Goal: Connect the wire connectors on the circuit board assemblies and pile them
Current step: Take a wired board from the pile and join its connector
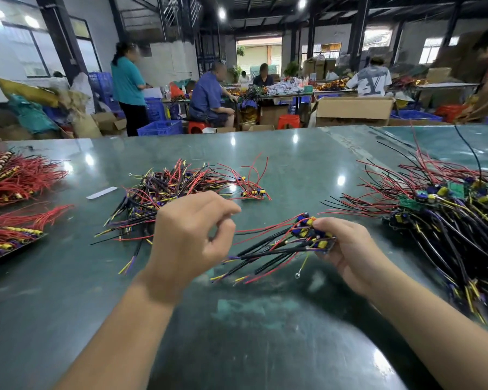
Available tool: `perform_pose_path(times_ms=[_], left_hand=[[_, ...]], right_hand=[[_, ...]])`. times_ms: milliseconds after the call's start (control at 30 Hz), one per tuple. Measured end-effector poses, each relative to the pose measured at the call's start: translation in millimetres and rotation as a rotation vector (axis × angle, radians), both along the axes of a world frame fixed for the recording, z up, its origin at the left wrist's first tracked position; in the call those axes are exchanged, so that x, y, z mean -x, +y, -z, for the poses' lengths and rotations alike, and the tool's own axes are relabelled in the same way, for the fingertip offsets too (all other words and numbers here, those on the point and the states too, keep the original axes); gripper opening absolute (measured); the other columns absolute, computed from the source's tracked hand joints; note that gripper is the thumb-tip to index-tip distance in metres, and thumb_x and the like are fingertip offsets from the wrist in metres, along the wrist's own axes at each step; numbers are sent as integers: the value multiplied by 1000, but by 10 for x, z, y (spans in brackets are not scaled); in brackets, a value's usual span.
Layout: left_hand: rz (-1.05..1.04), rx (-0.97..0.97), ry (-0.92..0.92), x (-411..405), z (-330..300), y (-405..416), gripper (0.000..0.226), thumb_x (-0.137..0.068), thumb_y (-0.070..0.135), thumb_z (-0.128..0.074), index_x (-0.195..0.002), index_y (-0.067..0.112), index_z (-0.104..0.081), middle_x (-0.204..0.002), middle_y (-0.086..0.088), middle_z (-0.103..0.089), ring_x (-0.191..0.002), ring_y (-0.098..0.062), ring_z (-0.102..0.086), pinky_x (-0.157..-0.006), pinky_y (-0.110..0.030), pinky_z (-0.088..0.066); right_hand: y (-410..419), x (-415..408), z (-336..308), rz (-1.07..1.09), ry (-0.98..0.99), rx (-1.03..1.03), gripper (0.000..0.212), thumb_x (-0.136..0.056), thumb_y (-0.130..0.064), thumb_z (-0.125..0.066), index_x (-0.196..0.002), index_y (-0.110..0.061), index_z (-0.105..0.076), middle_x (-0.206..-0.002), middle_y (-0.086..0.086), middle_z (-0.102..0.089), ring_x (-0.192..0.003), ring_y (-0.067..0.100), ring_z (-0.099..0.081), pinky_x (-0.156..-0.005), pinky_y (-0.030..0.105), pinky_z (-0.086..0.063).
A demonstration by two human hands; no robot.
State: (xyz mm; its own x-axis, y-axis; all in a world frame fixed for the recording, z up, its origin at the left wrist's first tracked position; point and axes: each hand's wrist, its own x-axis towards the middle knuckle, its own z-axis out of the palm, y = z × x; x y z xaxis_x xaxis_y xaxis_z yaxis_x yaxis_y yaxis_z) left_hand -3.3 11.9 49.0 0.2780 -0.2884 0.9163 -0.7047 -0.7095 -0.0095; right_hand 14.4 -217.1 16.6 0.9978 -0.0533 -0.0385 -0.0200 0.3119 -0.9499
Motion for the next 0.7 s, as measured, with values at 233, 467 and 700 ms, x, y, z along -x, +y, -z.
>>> perform_pose_path(times_ms=[233, 467, 700], left_hand=[[-86, 58, 487, 2, 95, -188, 26, -84, 14, -47, -93, 18, -71, -90, 7, -70, -81, -12, -64, -75, -29, -51], [119, 168, 1013, -30, 291, -415, 25, -98, 17, -46, -108, 23, -68, -99, 9, -70, -91, -2, -60, -82, -17, -43], [424, 332, 1430, 3, 369, -402, 22, -100, 13, -44, -117, 18, -56, -110, -3, -65, -93, -7, -55, -84, -27, -44]], right_hand=[[85, 52, 24, -93, -68, 70, 13, -86, 2, -58, -77, 0, -66, -69, 11, -68, -58, 14, -64, -50, 23, -53], [138, 91, 21, -234, -131, 178, 27, -87, 3, -53, -70, -14, -66, -68, 6, -65, -58, 12, -60, -50, 20, -47], [136, 49, 78, -113, -71, 190, 12, -81, -7, -69, -91, -5, -64, -74, 7, -68, -62, 15, -64, -60, 24, -52]])
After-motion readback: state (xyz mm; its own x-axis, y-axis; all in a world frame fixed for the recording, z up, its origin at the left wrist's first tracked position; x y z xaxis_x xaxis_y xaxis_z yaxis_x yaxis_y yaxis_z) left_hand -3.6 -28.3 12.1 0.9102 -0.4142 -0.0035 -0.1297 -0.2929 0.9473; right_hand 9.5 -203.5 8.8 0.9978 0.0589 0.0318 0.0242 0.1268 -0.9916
